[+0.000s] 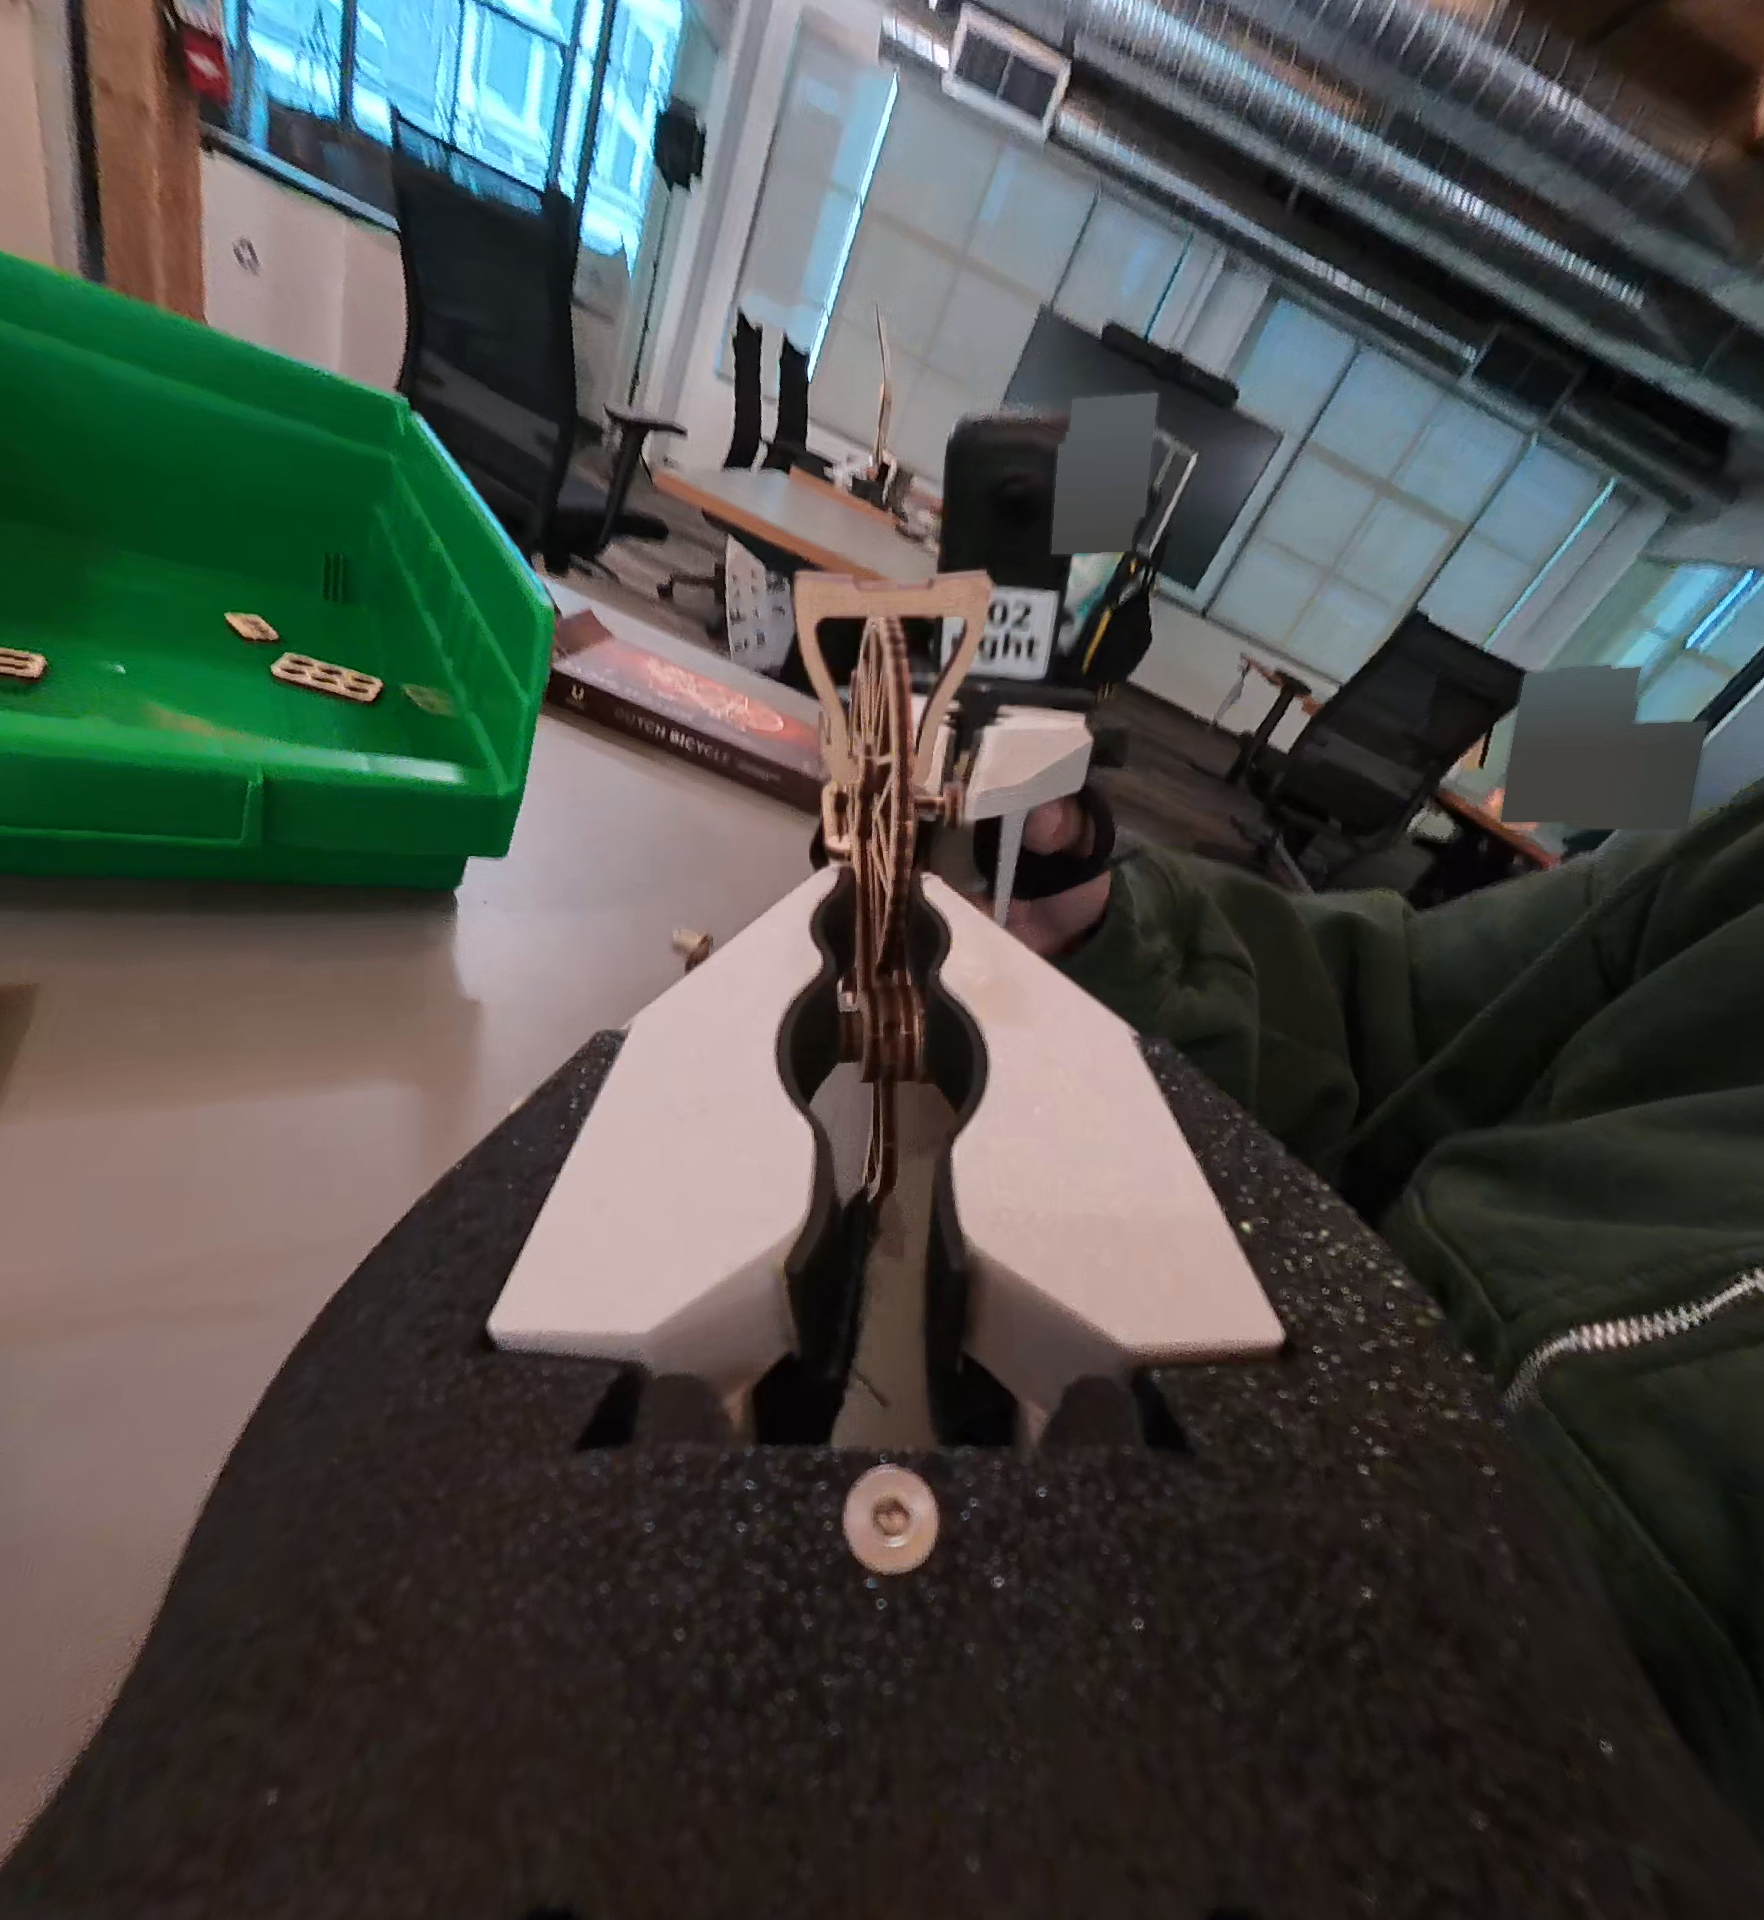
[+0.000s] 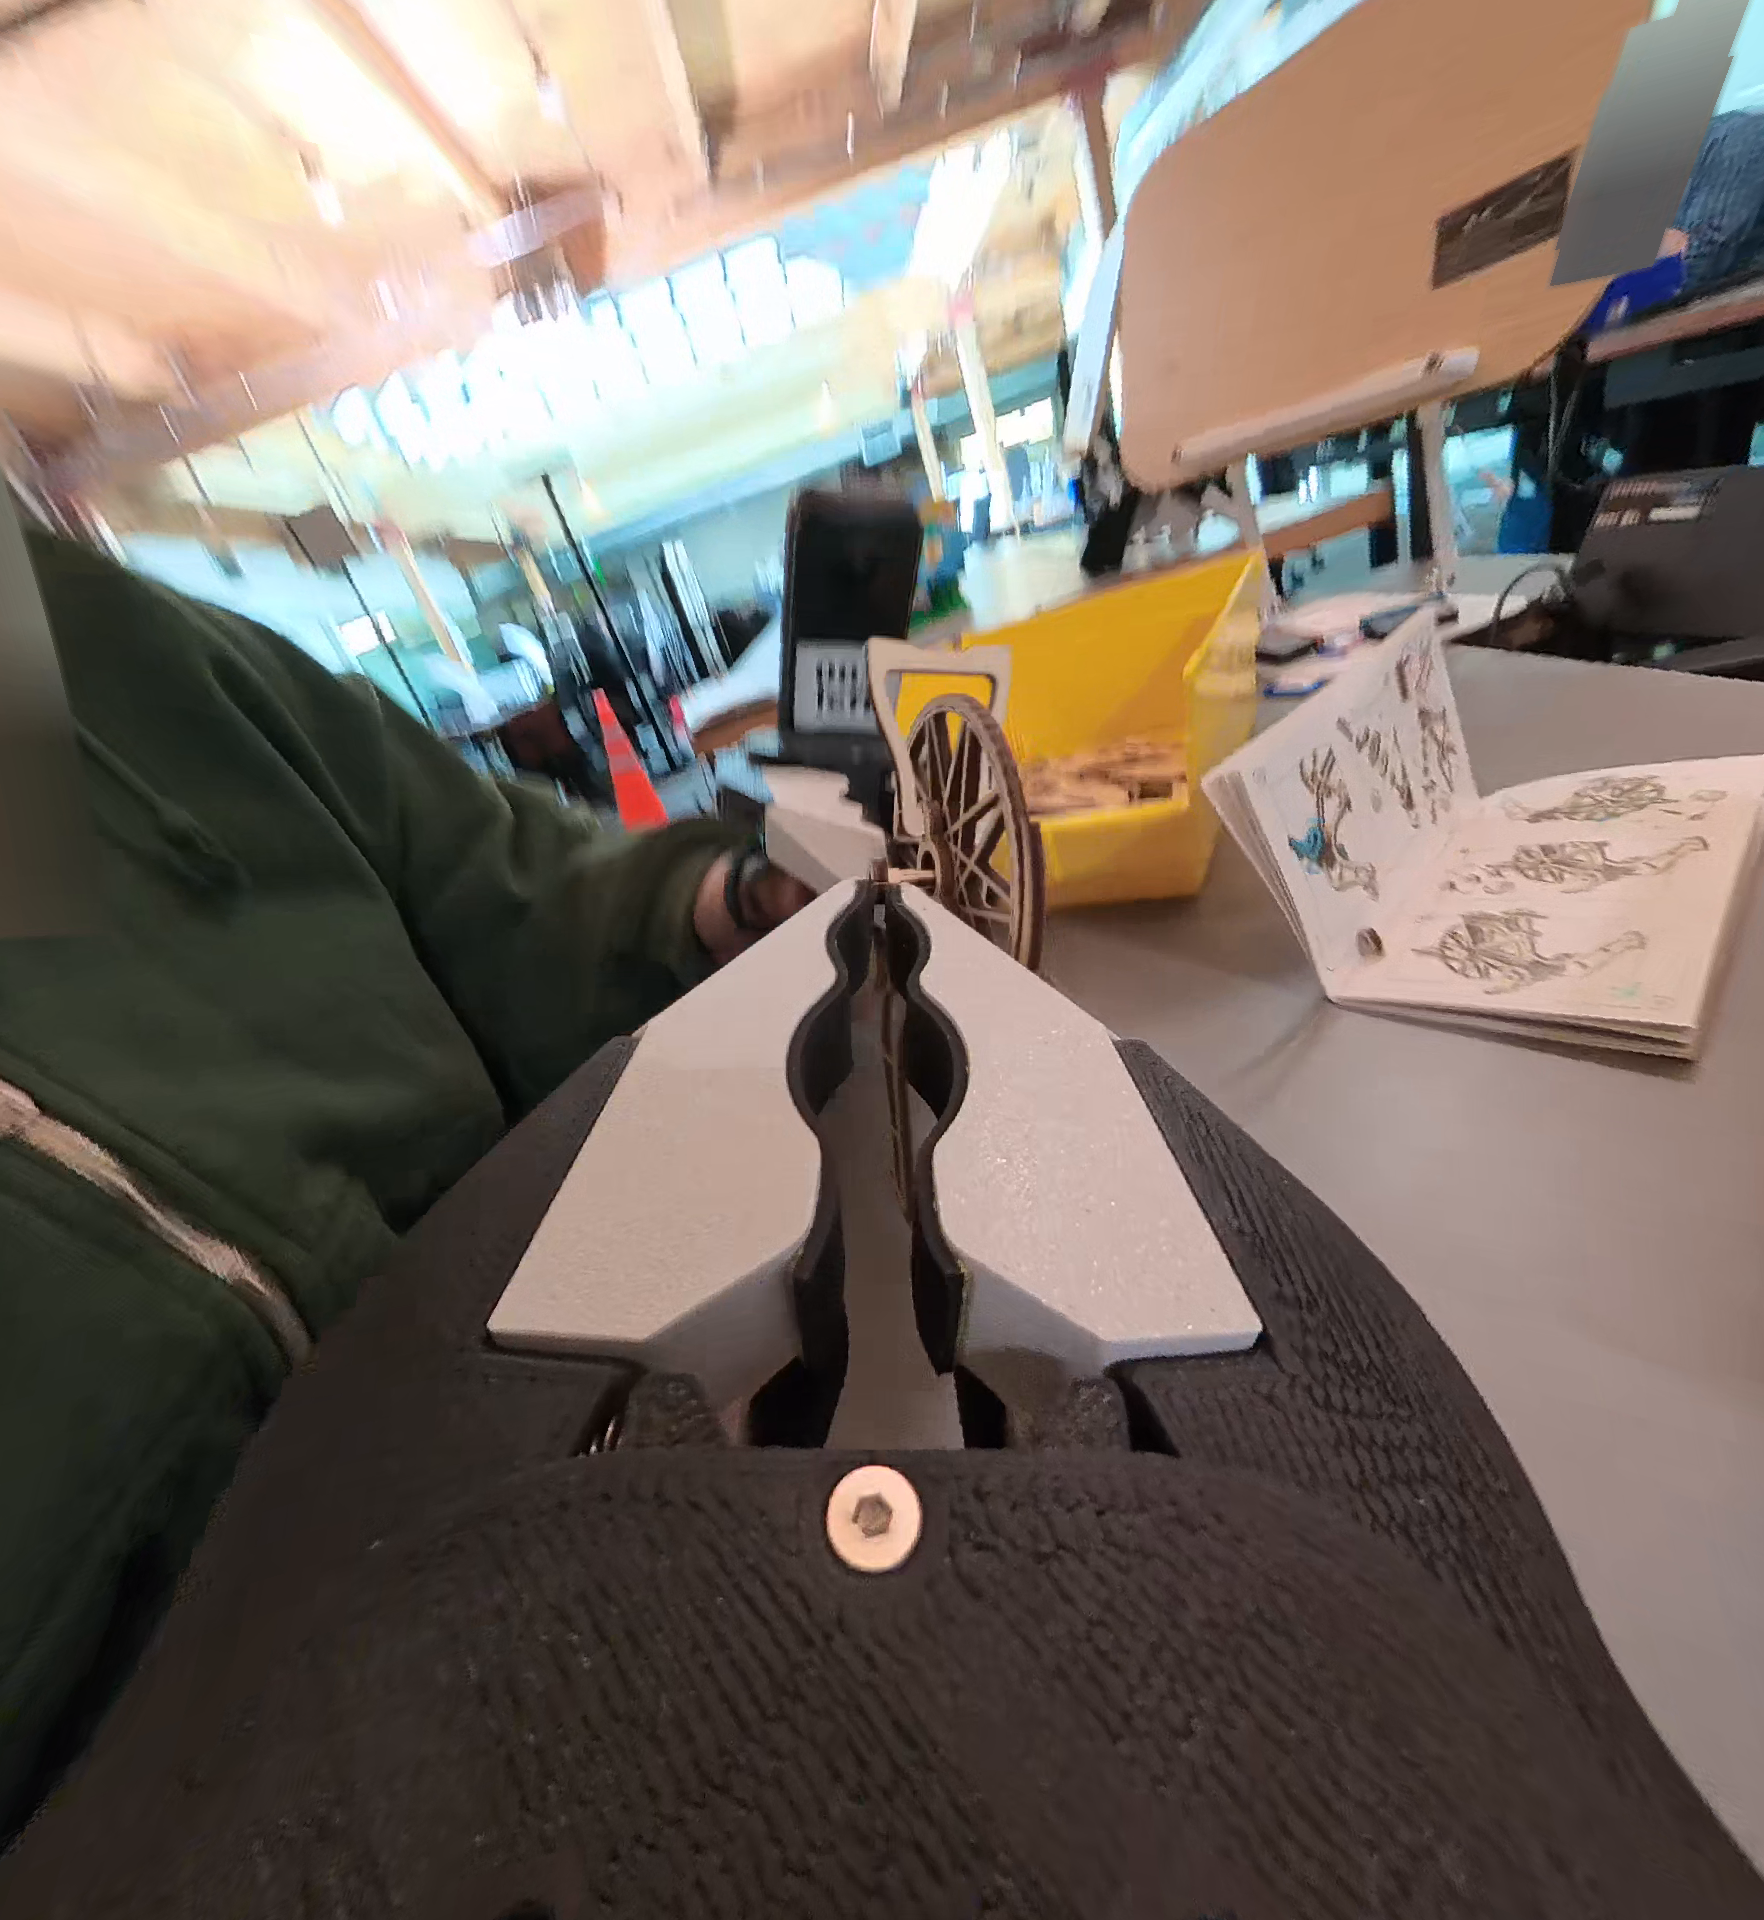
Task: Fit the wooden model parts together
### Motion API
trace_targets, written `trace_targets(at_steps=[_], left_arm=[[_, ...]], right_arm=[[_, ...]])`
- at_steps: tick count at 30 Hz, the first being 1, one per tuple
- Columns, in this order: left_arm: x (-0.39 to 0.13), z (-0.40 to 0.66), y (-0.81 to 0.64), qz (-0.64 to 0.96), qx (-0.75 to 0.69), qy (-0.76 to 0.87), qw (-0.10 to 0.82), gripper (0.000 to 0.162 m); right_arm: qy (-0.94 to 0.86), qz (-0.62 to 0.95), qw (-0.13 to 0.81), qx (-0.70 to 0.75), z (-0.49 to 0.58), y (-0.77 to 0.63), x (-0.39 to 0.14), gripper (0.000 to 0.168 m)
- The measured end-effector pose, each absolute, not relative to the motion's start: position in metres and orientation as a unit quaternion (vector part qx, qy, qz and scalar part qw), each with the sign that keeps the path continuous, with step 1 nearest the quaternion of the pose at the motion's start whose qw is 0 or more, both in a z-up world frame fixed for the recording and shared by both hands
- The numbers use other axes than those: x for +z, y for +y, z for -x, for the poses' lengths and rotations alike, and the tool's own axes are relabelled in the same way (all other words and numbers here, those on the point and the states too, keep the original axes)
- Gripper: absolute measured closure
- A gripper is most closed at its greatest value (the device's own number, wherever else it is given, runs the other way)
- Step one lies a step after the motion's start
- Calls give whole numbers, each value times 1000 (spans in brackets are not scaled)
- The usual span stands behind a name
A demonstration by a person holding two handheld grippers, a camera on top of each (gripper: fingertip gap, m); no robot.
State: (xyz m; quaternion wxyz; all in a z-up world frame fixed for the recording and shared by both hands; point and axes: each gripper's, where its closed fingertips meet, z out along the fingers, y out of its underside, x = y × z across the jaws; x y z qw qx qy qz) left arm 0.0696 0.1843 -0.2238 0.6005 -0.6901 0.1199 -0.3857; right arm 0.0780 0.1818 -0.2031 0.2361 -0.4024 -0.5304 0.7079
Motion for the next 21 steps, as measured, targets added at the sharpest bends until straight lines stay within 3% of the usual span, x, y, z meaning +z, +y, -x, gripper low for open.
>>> trace_targets(at_steps=[8, 21], left_arm=[[-212, -71, 193, 638, -393, 65, 659, 155], [-208, -71, 195, 616, -412, 48, 670, 156]], right_arm=[[-443, 397, 207, 776, -78, 190, -190, 168], [-402, 388, 200, 805, -79, 194, -181, 168]])
